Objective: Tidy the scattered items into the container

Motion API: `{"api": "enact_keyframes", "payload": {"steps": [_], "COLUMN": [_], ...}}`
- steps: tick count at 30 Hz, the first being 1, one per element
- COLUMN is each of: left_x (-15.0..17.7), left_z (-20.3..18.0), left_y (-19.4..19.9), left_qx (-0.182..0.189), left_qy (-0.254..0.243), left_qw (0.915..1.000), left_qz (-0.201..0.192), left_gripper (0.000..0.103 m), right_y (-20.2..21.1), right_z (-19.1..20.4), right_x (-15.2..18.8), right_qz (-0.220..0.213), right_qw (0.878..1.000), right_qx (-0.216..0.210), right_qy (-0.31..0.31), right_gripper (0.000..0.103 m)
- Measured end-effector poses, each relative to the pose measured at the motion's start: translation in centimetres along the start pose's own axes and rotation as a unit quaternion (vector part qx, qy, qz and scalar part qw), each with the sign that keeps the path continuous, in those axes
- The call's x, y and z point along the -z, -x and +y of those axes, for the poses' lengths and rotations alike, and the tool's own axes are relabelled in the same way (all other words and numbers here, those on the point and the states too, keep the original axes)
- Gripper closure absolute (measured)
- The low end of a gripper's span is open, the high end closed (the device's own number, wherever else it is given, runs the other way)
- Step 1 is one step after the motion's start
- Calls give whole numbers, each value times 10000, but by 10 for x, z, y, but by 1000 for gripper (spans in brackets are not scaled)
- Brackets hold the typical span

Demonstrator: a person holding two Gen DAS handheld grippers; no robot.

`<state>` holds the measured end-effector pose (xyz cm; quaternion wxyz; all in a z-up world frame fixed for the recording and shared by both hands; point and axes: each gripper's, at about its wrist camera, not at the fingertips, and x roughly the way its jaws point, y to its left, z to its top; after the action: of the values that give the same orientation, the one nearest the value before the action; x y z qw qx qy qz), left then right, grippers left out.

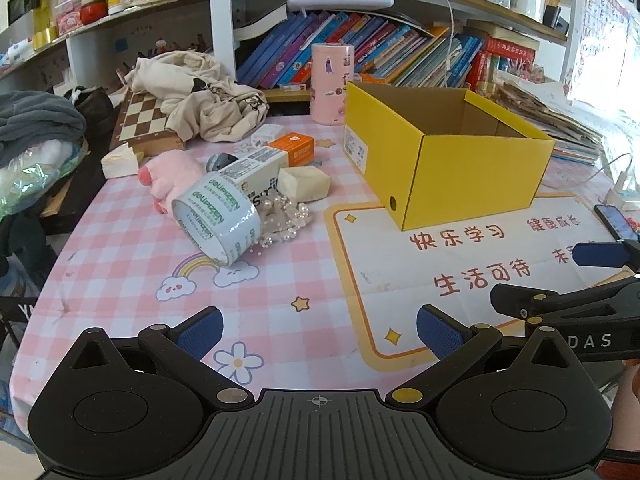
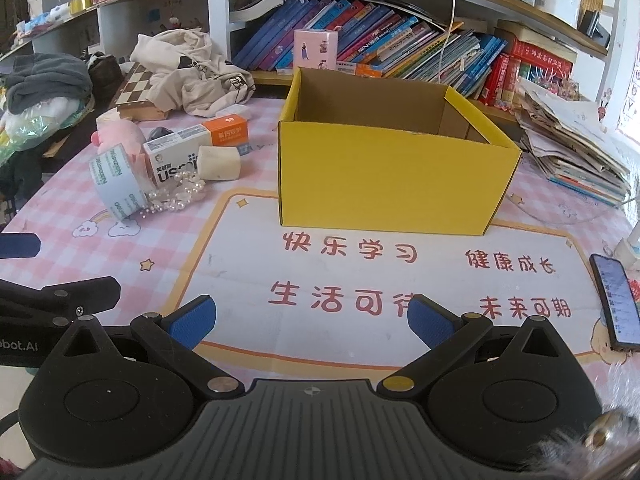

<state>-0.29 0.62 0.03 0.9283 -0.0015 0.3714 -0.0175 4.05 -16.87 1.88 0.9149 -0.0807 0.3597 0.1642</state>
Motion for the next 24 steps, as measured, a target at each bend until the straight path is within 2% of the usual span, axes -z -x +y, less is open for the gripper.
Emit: {"api": "enact_keyframes", "payload": {"steps": [9, 16, 24], "left_x": [-2, -1, 4], "left_z": [4, 9, 13], "left_y": [8, 8, 9], "left_qx": [30, -8, -103], "left_qy": [-50, 39, 111], "left_qw": [9997, 9997, 9998], "left_qz": [-257, -230, -147], "left_gripper": [0, 0, 0], "right_y": [0, 0, 0], "right_z": [1, 4, 7], "right_x": [-3, -4, -4], "right_qz": [-8, -16, -43], "right_qw": [9999, 9999, 9999], "right_qx": [-118, -107, -157], "right_qy": [-12, 4, 40], "right_gripper": [1, 2, 28]}}
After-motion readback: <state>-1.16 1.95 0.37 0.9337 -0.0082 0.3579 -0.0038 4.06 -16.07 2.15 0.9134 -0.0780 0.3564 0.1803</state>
